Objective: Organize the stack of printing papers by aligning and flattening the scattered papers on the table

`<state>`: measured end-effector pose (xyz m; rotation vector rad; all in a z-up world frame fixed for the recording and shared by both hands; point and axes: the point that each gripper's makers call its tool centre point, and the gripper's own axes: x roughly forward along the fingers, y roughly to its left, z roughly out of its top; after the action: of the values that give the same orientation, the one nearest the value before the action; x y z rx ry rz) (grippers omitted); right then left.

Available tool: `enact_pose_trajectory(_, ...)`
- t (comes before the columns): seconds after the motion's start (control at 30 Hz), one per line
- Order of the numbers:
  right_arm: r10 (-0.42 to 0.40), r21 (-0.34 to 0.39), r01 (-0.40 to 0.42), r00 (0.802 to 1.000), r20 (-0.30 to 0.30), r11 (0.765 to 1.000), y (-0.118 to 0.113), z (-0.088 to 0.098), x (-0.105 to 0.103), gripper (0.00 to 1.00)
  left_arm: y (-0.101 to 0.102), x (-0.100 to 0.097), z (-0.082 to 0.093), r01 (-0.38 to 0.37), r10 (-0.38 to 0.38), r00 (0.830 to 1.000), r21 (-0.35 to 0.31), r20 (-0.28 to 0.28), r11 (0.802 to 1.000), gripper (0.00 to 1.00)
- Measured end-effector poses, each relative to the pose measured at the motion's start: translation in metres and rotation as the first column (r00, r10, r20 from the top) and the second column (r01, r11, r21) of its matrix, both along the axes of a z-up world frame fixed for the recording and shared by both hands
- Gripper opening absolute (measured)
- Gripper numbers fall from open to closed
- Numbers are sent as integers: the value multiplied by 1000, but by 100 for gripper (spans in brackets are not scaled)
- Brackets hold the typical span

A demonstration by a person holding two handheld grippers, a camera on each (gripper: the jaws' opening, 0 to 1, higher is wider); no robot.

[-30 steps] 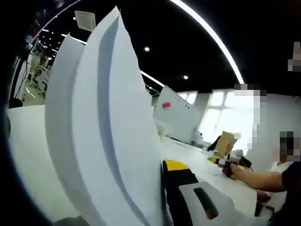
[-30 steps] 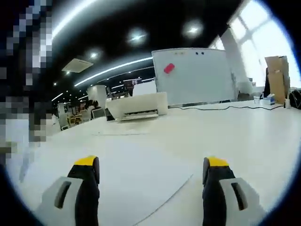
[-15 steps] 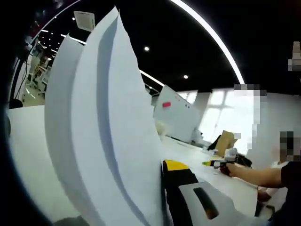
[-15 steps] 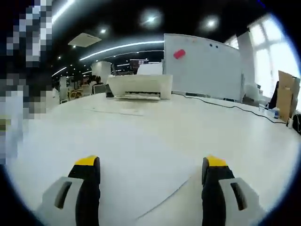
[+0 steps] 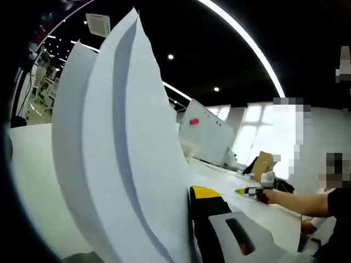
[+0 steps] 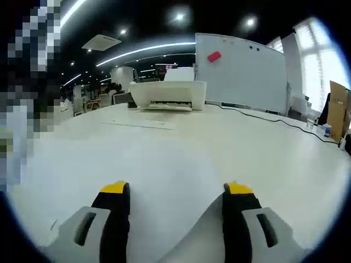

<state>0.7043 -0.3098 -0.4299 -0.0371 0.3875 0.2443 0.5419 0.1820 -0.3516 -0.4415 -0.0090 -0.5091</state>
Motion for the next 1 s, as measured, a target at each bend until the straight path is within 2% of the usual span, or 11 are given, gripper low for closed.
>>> enact_pose_trajectory(0.2,19,3,-19,1000,5,1000,9,1,-7,50,-1,0,0,-2,2,1000,7,2,1000,8)
enact_pose_trajectory(0.4,66,1,-66,998,17,998,18,4,-6,35,0,0,0,-3,3,1000,9,3,1000,8)
enact_pose_trajectory(0.77,100,9,-101,995,17,995,20,5,2,23,-1,0,0,-4,4,1000,10,3,1000,8)
enact_pose_trajectory(1.0,134,7,-134,991,20,991,25,5,6,10,0,-1,0,-4,4,1000,9,4,1000,8)
